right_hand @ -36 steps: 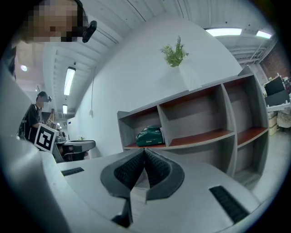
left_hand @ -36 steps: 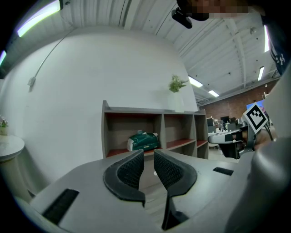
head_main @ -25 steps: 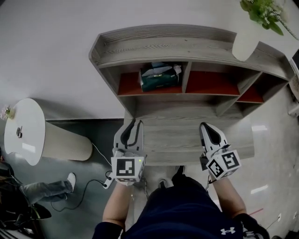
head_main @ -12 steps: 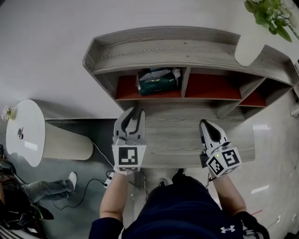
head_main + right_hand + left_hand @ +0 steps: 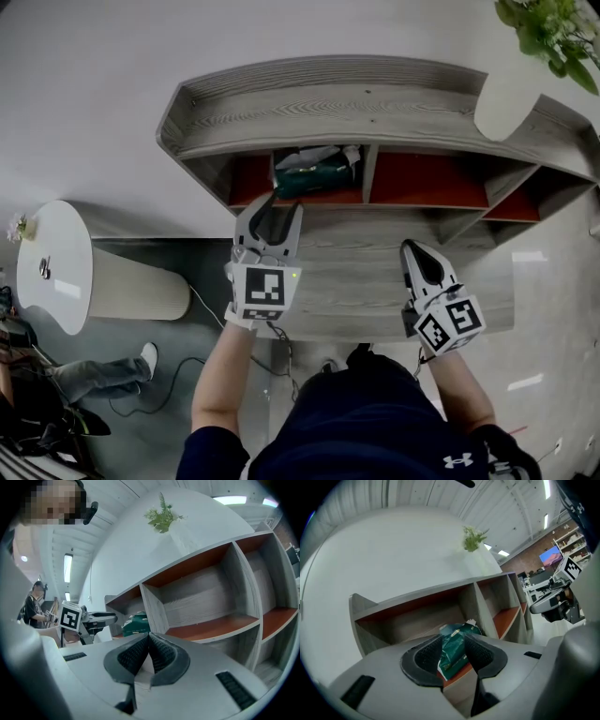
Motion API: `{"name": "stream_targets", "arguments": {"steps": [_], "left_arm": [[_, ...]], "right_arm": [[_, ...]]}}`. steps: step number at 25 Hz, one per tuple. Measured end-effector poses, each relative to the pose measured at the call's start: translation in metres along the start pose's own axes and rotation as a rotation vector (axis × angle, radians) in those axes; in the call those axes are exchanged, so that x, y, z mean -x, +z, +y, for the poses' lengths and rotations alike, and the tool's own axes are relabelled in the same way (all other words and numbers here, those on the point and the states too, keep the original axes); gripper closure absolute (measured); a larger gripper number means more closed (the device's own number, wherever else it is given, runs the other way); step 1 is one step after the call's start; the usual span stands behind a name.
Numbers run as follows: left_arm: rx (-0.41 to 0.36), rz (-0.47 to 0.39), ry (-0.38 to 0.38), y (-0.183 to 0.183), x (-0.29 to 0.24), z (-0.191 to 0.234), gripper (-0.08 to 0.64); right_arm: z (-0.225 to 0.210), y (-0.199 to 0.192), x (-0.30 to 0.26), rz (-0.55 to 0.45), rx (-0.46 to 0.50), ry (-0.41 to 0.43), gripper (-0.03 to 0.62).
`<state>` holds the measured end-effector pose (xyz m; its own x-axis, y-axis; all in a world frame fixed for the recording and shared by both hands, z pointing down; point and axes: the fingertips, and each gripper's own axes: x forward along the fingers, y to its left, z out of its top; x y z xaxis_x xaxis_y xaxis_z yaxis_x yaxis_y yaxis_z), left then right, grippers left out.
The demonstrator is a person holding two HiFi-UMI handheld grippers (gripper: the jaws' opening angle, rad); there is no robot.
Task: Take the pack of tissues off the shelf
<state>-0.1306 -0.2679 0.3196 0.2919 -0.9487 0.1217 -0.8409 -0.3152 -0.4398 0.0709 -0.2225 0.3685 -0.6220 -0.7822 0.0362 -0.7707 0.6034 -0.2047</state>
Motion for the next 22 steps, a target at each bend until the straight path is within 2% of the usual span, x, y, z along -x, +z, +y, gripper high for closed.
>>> {"name": "stream_targets", "arguments": {"steps": [3, 9, 17, 19, 22], "left_arm": [[-0.006, 0.034, -0.024, -0.006, -0.017, -0.003, 0.366], [-0.090, 0.083, -0.047, -0.003, -0.034, -0.004, 0.332], [-0.186, 0.205, -0.232, -0.011, -0.067, -0.020, 0.281], [-0.257, 0.232, -0.267, -0.012, -0.072, -0.024, 0.281], [-0.405, 0.278, -0.323, -0.014, -0.080, -0.031, 0.281]], "right_arm": [[-0.007, 0.001, -0.001, -0.006, -0.009, -0.003, 0.580], [-0.020, 0.001, 0.000, -0.005, -0.031, -0.006, 0.580], [-0.025, -0.002, -0.002, -0.005, -0.063, 0.020, 0.580], [-0.027, -0.003, -0.003, -0.003, -0.070, 0.023, 0.580], [-0.030, -0.004, -0.002, -0.002, -0.078, 0.021, 0.580]]}}
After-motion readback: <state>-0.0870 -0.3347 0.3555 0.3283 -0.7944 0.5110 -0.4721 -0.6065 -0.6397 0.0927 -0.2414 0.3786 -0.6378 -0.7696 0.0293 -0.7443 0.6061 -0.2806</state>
